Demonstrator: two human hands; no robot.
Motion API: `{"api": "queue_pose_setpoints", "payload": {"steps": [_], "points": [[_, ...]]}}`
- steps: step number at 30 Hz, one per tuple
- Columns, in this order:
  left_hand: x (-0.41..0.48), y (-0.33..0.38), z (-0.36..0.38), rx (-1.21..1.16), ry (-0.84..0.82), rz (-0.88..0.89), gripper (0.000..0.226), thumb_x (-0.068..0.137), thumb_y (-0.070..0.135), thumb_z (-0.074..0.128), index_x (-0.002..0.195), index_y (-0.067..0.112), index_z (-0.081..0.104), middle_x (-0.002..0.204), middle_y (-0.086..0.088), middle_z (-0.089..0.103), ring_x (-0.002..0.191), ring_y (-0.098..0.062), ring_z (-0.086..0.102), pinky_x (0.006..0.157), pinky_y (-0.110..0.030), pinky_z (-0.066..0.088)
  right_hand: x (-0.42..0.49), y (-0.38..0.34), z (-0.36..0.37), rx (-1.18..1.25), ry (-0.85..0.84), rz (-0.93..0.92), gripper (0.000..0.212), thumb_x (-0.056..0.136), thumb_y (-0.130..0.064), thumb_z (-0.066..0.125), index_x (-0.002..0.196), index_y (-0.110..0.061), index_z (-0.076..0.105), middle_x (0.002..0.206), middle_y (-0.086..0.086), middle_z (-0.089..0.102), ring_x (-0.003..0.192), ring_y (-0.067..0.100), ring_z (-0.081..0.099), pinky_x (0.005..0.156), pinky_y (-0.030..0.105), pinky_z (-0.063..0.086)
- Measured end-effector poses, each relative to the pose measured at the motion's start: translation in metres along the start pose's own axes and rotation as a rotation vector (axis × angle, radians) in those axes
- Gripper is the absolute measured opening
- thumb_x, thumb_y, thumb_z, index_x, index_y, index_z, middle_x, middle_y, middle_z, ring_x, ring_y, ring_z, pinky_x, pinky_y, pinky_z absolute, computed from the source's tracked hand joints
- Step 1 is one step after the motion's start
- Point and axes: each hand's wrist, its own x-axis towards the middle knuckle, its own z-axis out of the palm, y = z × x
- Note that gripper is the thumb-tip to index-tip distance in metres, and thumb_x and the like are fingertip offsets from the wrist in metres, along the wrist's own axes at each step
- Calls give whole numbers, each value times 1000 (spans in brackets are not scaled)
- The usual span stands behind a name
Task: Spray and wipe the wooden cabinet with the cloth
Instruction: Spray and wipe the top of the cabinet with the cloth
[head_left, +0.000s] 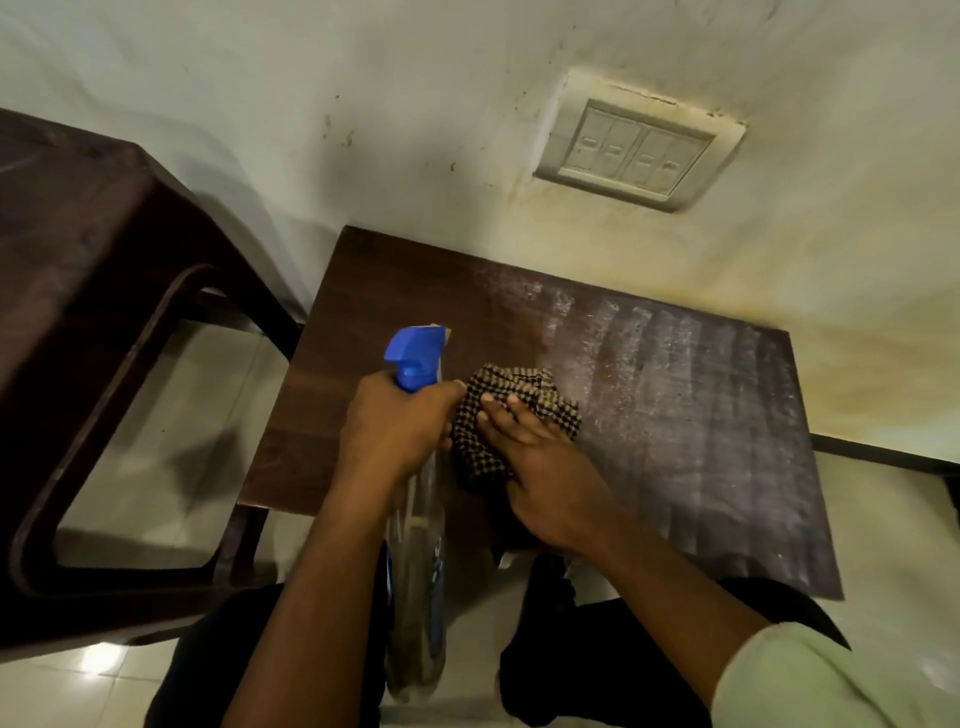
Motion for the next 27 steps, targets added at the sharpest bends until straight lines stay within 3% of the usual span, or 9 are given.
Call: {"api": "queue_pose_setpoints", "payload": {"steps": [4, 10, 17, 23, 27], "points": [[0, -2, 3, -11, -5, 13, 16, 81, 30, 69, 84, 16, 63, 69, -4, 67, 69, -21, 68, 80, -44, 56, 33, 14, -16, 21, 23, 38, 74, 89, -13, 46, 153, -27, 10, 160, -11, -2, 148, 13, -6, 121, 43, 8], [6, -5, 4, -19, -5, 1, 19, 81, 31, 69, 89, 15, 62, 75, -8, 68, 72, -23, 68, 79, -44, 57, 120, 14, -48, 21, 59, 121, 67, 96, -23, 46, 153, -20, 12, 161, -4, -2, 148, 20, -3, 120, 46, 9], [13, 3, 9, -7, -46, -16, 22, 82, 29, 69, 93, 11, 63, 78, -11, 67, 68, -19, 66, 61, -31, 54, 144, 21, -53, 69, 113, 61, 64, 94, -19, 46, 152, -18, 18, 161, -3, 4, 148, 19, 2, 120, 43, 11], [14, 3, 8, -17, -84, -35, 22, 83, 29, 68, 91, 10, 62, 75, -9, 65, 66, -19, 65, 66, -34, 55, 115, 77, -57, 155, 255, 288, 58, 95, -15, 45, 150, -17, 27, 160, -2, 12, 148, 19, 9, 120, 31, 3], [13, 3, 11, -9, -97, -21, 22, 83, 31, 68, 92, 12, 62, 74, -7, 65, 65, -17, 65, 69, -37, 57, 113, 78, -61, 195, 232, 424, 56, 97, -18, 39, 151, -17, 23, 161, 0, 8, 148, 23, 5, 121, 36, 1]]}}
